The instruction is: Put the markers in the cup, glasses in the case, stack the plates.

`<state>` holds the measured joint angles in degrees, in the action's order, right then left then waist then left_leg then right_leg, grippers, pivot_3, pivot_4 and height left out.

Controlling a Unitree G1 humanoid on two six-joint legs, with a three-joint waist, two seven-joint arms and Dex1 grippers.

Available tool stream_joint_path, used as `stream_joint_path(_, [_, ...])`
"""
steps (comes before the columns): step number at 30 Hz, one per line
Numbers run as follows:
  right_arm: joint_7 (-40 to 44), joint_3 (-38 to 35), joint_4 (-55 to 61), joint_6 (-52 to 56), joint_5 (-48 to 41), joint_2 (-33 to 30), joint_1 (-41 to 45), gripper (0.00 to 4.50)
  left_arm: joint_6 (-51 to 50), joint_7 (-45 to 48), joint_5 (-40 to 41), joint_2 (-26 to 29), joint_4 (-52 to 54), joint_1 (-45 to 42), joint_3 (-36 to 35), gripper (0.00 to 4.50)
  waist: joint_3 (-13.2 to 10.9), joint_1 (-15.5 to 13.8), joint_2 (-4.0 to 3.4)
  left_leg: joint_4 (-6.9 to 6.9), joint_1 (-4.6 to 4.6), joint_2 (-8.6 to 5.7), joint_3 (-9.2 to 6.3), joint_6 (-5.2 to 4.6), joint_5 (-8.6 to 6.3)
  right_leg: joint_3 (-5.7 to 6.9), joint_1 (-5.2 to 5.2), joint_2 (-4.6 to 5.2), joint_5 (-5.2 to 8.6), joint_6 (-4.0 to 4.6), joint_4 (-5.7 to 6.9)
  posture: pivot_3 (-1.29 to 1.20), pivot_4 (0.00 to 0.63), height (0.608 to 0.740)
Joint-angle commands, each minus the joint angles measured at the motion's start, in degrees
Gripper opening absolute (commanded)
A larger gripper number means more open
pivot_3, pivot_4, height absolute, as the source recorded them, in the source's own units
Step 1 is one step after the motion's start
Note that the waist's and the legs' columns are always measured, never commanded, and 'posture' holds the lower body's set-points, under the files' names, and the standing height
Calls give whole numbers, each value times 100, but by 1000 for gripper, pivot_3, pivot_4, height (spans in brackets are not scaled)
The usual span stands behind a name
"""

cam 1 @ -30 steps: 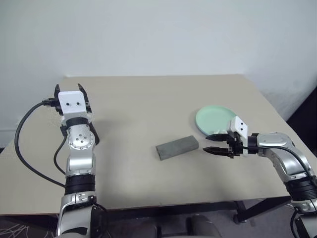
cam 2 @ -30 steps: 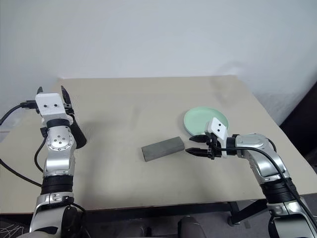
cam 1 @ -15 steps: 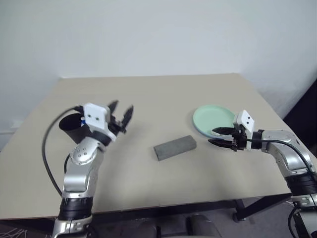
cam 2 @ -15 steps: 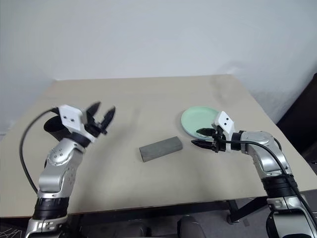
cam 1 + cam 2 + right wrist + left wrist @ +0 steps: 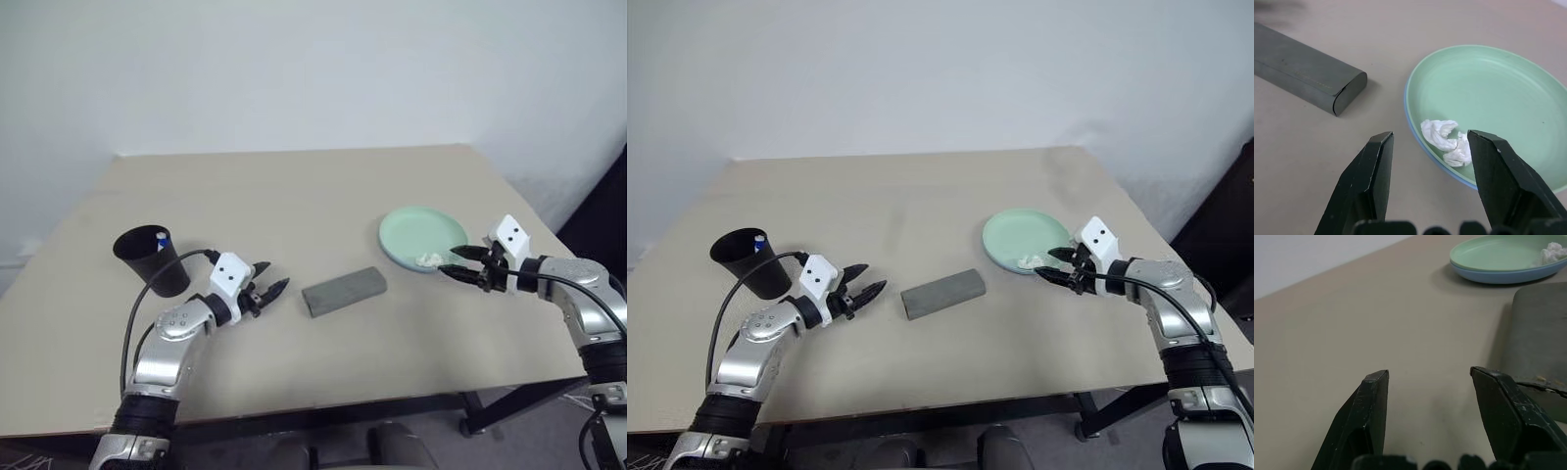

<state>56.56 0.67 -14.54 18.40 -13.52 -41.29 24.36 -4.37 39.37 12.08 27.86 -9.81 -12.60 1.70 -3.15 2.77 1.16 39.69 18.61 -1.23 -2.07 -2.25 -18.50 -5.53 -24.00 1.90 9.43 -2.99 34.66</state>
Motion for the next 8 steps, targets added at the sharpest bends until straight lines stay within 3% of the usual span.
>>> stream_joint_path(1, [70,-312,-62,-3,-127,-151,-81,2605,311,78,-73,-106,-174,-218,-5,2774,0,-7,0,0,0,0,-1,0,0,0,1,0,0,0,-1,0,0,740])
stream_joint_path(8, [470,-723,623,583,-615,-513,-988,2605,545,14,-134,-250,-458,-277,-109,2774,1,-16,-1,-1,3,0,-1,-7,-4,-2,1,1,-6,-13,-4,0,0,740])
